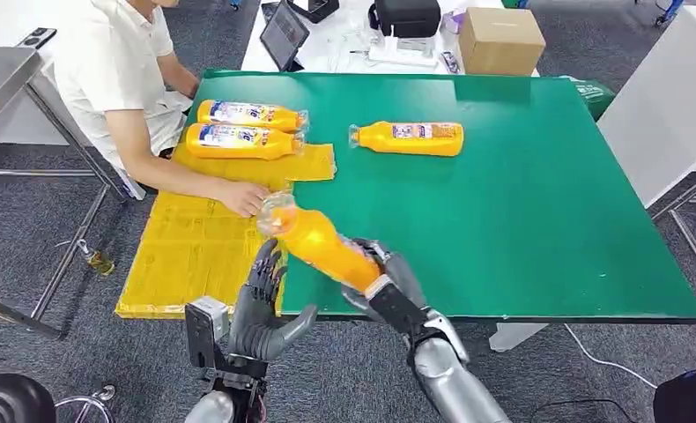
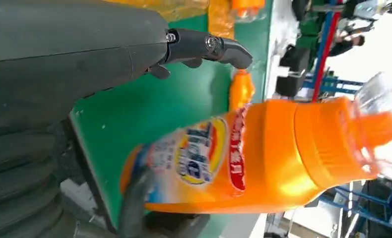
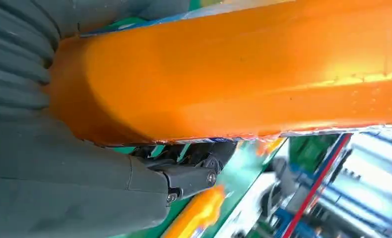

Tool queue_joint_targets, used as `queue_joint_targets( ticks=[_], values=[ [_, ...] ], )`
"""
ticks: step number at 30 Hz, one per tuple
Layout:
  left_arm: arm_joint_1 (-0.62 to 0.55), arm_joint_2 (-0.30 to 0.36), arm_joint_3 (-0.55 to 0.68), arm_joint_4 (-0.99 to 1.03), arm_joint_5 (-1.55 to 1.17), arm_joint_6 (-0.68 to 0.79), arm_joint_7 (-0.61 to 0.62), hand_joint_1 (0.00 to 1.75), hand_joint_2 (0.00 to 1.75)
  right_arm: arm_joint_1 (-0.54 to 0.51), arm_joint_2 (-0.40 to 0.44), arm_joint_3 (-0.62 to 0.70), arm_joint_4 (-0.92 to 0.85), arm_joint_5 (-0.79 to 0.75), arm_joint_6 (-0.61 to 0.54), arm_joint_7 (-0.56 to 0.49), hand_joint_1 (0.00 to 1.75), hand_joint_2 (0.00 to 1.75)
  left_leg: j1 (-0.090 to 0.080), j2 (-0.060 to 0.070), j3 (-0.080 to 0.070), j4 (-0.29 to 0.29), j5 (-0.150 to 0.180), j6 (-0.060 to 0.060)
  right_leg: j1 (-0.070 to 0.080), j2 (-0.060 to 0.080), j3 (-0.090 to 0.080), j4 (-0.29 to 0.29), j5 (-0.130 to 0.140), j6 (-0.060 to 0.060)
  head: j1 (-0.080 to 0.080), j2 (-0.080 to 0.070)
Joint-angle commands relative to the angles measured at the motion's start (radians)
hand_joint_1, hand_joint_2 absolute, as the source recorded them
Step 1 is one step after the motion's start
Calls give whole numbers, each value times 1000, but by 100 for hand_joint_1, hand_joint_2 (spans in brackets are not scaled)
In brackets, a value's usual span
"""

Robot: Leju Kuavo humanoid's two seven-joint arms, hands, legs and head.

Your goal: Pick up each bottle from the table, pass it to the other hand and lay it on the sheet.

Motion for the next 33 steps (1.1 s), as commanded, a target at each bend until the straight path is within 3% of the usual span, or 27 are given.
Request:
queue_joint_targets(
  ticks=[1,8,11,16,23,24,25,26,27,28,29,30,33],
  values=[
    [-58,13,-48,37,-3,6,-5,0,175,-94,39,139,216,16,-33,9,175,175,0,2,3,-1,-1,1,0,1,3,-1,0,-2,0,0],
    [-81,-5,-31,65,74,7,30,0,175,-104,65,235,244,115,-123,-30,175,175,0,1,2,-1,-1,1,0,0,2,-1,0,-2,0,0],
    [-84,-13,-15,82,210,-34,120,0,175,-114,68,295,246,178,-196,-33,175,175,0,1,5,-1,-1,2,1,0,4,-1,-1,-3,0,0],
    [-100,1,-12,97,270,-34,118,0,175,-130,69,341,262,215,-274,-31,175,175,-1,0,5,-1,-1,2,0,-1,4,-1,-1,-3,0,0],
    [-108,0,0,35,337,-54,86,0,175,-131,75,381,269,158,-249,-51,175,175,0,0,2,0,-1,1,1,-1,2,0,-1,-2,0,0],
    [-105,-1,0,16,340,-65,69,61,175,-134,75,388,279,154,-249,-51,169,175,0,0,4,-1,-1,2,1,-1,4,0,-1,-3,0,0],
    [-100,-2,1,-5,341,-70,59,120,175,-133,77,390,287,143,-248,-54,162,175,0,0,2,0,-1,2,0,-2,2,0,-1,-2,0,0],
    [-96,-3,1,-22,340,-71,54,173,175,-131,76,390,292,138,-242,-53,138,175,0,0,1,0,-1,1,1,-1,1,0,-1,-2,0,0],
    [-88,-7,6,-49,328,-73,25,175,175,-130,76,391,303,127,-235,-57,58,175,0,0,3,0,-1,2,1,-2,4,0,-2,-3,0,0],
    [-87,-7,6,-58,328,-73,25,175,175,-128,76,391,307,126,-238,-61,58,175,0,0,5,-1,-2,3,1,-3,5,-1,-2,-4,0,0],
    [-83,-8,8,-66,322,-69,17,175,175,-126,77,390,311,121,-237,-63,16,175,0,0,2,0,-1,1,1,-1,2,-1,-1,-2,0,0],
    [-83,-16,14,-80,298,-53,-17,175,175,-126,84,383,321,101,-208,-54,0,175,0,-1,3,-1,-1,2,1,-2,3,-1,-2,-2,0,0],
    [-85,-17,14,-84,298,-53,-17,175,175,-124,85,383,321,100,-208,-53,0,175,0,-2,6,-1,-2,3,1,-4,6,-1,-3,-4,0,0]
  ],
)
